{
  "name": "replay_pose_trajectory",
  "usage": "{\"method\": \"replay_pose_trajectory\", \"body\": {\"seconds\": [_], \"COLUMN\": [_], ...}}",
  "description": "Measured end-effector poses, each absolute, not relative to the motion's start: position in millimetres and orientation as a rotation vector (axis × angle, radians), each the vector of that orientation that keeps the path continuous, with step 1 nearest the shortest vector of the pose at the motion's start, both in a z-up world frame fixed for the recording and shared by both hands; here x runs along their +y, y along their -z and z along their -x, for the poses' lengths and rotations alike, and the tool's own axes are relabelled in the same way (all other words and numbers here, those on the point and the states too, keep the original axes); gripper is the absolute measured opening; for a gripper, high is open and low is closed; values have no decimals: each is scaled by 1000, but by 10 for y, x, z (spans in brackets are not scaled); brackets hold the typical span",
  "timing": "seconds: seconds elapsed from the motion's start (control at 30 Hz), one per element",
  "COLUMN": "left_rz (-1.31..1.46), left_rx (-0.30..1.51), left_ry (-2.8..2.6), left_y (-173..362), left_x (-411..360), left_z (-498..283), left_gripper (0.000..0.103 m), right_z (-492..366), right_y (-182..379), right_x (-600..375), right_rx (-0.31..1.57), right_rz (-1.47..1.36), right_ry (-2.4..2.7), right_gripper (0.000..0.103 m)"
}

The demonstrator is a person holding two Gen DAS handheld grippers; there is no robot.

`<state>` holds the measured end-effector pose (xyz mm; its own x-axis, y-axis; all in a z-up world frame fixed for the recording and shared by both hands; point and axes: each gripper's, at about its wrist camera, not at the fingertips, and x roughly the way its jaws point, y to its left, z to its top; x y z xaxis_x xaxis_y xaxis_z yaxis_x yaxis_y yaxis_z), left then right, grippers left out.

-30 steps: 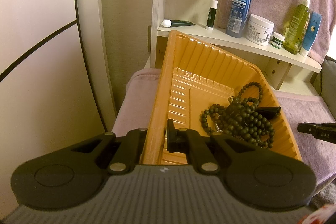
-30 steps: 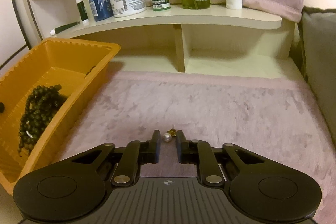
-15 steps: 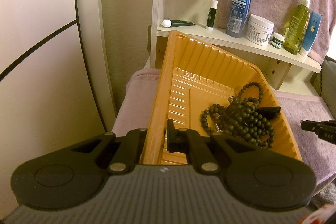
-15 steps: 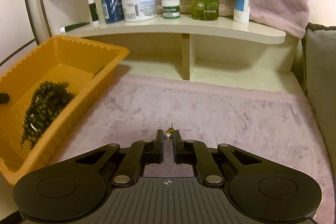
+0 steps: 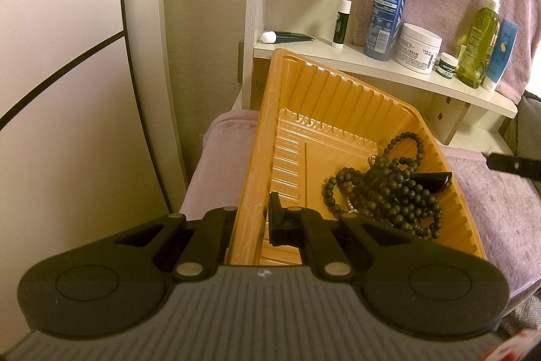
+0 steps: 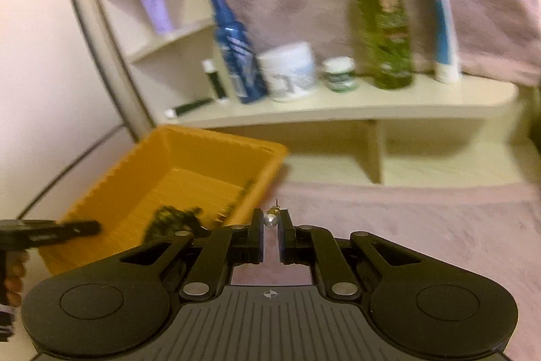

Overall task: Organize jewelry
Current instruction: 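Carry the pearl earring into the orange tray and open the right gripper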

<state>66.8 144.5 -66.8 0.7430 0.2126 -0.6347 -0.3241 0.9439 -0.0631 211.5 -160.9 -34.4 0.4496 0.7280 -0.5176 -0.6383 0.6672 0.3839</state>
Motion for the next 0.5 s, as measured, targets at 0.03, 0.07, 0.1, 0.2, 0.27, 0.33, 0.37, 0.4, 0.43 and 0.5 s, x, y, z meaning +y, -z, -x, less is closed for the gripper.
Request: {"method": "replay_pose_trajectory", "body": {"seconds": [0.03, 0.07, 0.1, 0.2, 0.27, 0.33, 0.37, 0.4, 0.43, 0.5], "left_rz": [174, 175, 174, 175, 175, 175, 174, 174, 174, 174], "left_rx": [672, 672, 672, 673, 673, 673, 673, 674, 674, 674], "left_ry": [-295, -296, -296, -295, -296, -295, -295, -295, -295, -296], "left_y": [668, 670, 671, 672, 671, 671, 673, 674, 674, 674], "left_x": [1445, 1447, 1447, 1447, 1447, 1447, 1448, 1448, 1449, 1449], "left_z": [-668, -667, -670, -669, -669, -669, -667, -667, -670, -670], "left_gripper": [5, 5, 5, 5, 5, 5, 5, 5, 5, 5], "right_z": [-2125, -2137, -2136, -2149, -2158, -2176, -2184, -2185, -2191, -2204], "right_y": [328, 317, 311, 327, 354, 387, 406, 424, 441, 465], "right_x": [-1565, -1515, -1467, -1332, -1247, -1172, -1133, -1098, -1063, -1001], "right_rx": [707, 709, 712, 718, 725, 735, 738, 742, 745, 748], "right_rz": [-142, -143, -141, -139, -137, -134, -128, -122, -116, -106], "right_ry": [-866, -887, -905, -948, -967, -983, -986, -992, -996, -1005], "right_gripper": [8, 8, 8, 8, 8, 8, 8, 8, 8, 8]}}
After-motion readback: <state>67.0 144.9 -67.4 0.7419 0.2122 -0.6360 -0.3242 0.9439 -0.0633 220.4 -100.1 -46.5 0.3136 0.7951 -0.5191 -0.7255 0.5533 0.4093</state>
